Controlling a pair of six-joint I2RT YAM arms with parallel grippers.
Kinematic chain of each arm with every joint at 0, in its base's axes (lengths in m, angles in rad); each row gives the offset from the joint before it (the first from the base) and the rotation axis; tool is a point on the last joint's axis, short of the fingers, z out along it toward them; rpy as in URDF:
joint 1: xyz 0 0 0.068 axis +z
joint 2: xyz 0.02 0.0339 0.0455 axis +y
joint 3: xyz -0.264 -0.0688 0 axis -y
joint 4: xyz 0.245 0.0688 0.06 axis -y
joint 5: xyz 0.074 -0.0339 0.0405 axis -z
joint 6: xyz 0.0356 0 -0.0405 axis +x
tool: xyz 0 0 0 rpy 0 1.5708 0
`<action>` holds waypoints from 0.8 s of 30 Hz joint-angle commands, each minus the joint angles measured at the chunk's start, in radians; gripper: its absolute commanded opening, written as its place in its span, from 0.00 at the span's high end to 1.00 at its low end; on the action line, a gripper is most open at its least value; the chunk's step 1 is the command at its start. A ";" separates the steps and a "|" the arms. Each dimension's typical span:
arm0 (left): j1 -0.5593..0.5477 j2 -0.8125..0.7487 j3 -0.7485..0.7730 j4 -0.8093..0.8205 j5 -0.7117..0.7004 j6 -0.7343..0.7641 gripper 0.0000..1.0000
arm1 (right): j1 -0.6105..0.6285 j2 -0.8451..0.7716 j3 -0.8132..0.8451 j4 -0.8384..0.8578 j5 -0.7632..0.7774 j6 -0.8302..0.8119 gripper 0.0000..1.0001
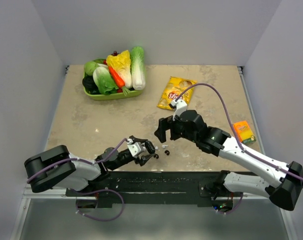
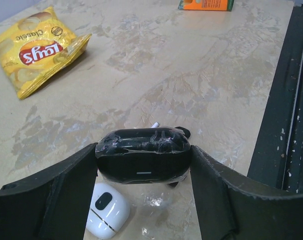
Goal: Insert the wireless bluetooth earbuds into the charging case
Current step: Open the charging case.
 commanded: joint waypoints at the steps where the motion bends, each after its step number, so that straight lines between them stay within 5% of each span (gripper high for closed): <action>1: -0.004 -0.006 0.015 0.363 0.062 0.073 1.00 | 0.010 0.023 0.013 0.048 -0.091 -0.008 0.04; 9: -0.004 -0.046 0.055 0.317 0.076 0.119 1.00 | 0.039 0.102 0.033 0.071 -0.123 -0.008 0.15; 24: -0.004 -0.091 0.084 0.263 0.079 0.137 1.00 | 0.046 0.165 0.026 0.080 -0.096 -0.003 0.20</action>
